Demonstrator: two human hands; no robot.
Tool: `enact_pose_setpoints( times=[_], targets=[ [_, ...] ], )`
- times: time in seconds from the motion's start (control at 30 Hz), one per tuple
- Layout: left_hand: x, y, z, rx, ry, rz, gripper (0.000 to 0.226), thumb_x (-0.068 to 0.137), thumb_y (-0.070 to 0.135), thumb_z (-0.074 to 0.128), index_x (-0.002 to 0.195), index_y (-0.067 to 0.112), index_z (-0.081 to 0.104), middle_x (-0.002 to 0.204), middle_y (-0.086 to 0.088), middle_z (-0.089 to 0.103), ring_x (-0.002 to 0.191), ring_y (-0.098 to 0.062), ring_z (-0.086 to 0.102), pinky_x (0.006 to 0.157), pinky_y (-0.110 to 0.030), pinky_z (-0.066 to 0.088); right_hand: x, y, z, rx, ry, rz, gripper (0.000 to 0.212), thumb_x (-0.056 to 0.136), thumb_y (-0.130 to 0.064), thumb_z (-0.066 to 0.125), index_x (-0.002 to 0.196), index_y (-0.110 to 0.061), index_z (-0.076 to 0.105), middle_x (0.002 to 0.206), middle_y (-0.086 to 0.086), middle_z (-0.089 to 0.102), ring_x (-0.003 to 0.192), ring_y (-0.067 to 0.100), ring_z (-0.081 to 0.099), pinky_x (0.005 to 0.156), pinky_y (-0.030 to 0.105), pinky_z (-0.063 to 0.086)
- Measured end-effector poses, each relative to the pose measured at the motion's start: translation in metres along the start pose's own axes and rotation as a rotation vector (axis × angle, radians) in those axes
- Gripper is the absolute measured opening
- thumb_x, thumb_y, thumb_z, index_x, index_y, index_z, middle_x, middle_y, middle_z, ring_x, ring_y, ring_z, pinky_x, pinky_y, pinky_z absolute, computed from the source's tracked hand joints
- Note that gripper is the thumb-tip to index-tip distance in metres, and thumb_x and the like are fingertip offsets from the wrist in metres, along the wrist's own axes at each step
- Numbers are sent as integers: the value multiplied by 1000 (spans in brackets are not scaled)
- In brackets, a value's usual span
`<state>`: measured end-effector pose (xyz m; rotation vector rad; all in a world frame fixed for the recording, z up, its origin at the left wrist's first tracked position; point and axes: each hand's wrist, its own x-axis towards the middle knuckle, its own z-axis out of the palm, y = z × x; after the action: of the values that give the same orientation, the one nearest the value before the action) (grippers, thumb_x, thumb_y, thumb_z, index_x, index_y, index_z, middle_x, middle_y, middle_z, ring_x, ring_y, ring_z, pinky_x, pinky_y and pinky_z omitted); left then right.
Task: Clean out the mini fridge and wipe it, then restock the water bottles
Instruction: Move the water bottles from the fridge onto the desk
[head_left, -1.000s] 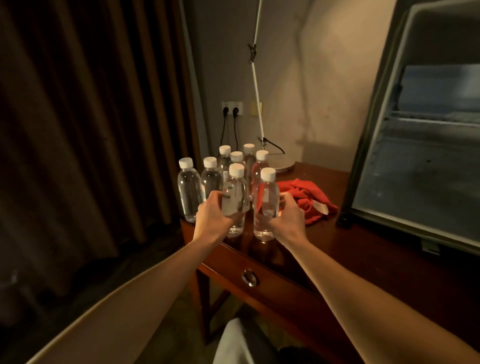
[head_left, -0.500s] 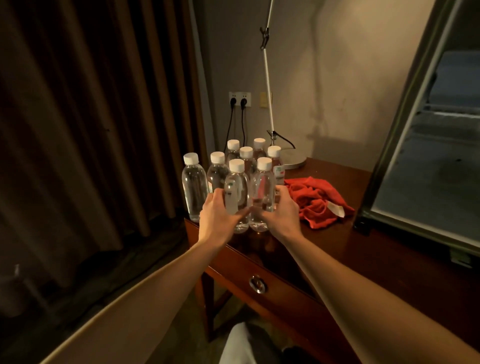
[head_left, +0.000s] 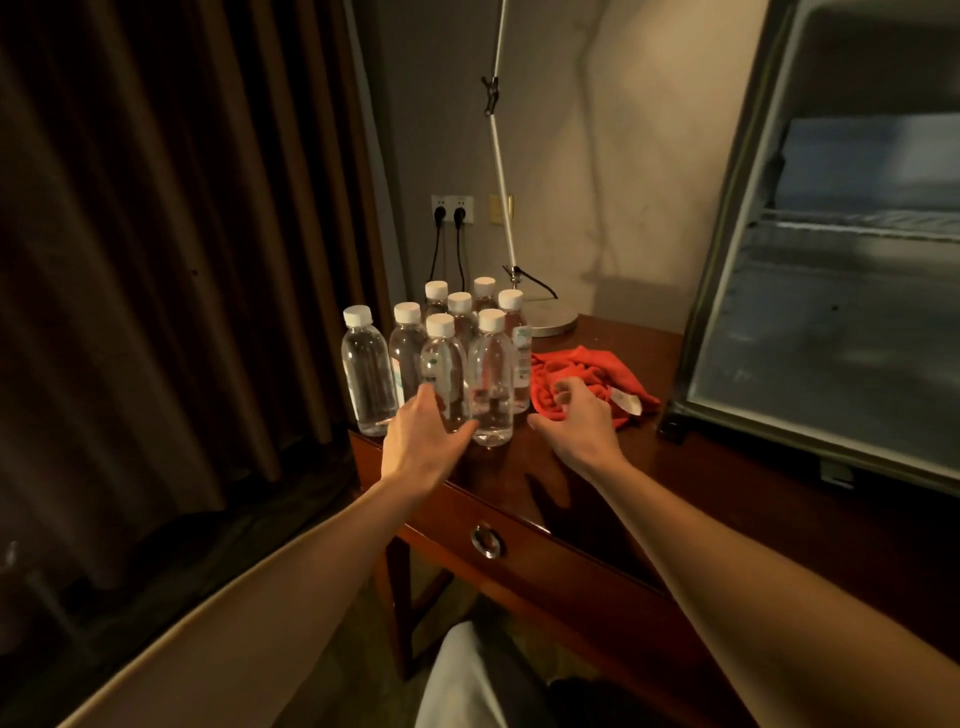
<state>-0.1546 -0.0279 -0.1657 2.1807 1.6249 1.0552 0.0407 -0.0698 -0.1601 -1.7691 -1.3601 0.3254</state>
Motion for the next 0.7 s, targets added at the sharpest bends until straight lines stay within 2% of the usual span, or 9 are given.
enact_pose_setpoints(
  times=[0.13, 0.27, 0.37, 0.53, 0.7],
  targets=[
    [-14, 39, 8, 38, -50, 106, 41, 82, 48, 71, 107, 20, 54, 101, 1, 64, 91, -19, 63, 77, -41, 56, -22, 13, -37, -147, 6, 26, 53, 78, -36, 69, 128, -22, 57, 126, 5, 61, 116, 26, 57, 96, 38, 48],
    [-27, 81, 23, 42, -122, 218, 48, 82, 56, 65, 115, 22, 57, 113, -1, 65, 105, -22, 62, 85, -42, 55, -42, 29, -81, -237, 11, 60, 55, 82, -37, 66, 135, -30, 53, 129, 3, 62, 118, 26, 57, 94, 35, 49],
    [-34, 108, 35, 57, -169, 287, 46, 82, 60, 60, 111, 25, 58, 112, 1, 66, 105, -22, 62, 83, -41, 54, -50, 46, -113, -301, 39, 136, 57, 85, -41, 66, 137, -25, 51, 131, 6, 60, 120, 28, 55, 93, 35, 47],
    [-40, 153, 59, 5, -251, 392, 51, 79, 64, 55, 119, 32, 60, 121, 7, 64, 114, -17, 60, 89, -39, 52, -58, 73, -160, -336, 109, 214, 66, 87, -45, 65, 144, -20, 43, 140, 9, 53, 128, 30, 49, 101, 43, 45],
    [-41, 195, 88, 64, -317, 516, 56, 85, 58, 58, 127, 21, 57, 131, 2, 58, 123, -21, 52, 95, -36, 46, -64, 99, -201, -397, 127, 283, 68, 90, -43, 62, 148, -21, 37, 147, 4, 46, 134, 26, 43, 104, 43, 43]
  ],
)
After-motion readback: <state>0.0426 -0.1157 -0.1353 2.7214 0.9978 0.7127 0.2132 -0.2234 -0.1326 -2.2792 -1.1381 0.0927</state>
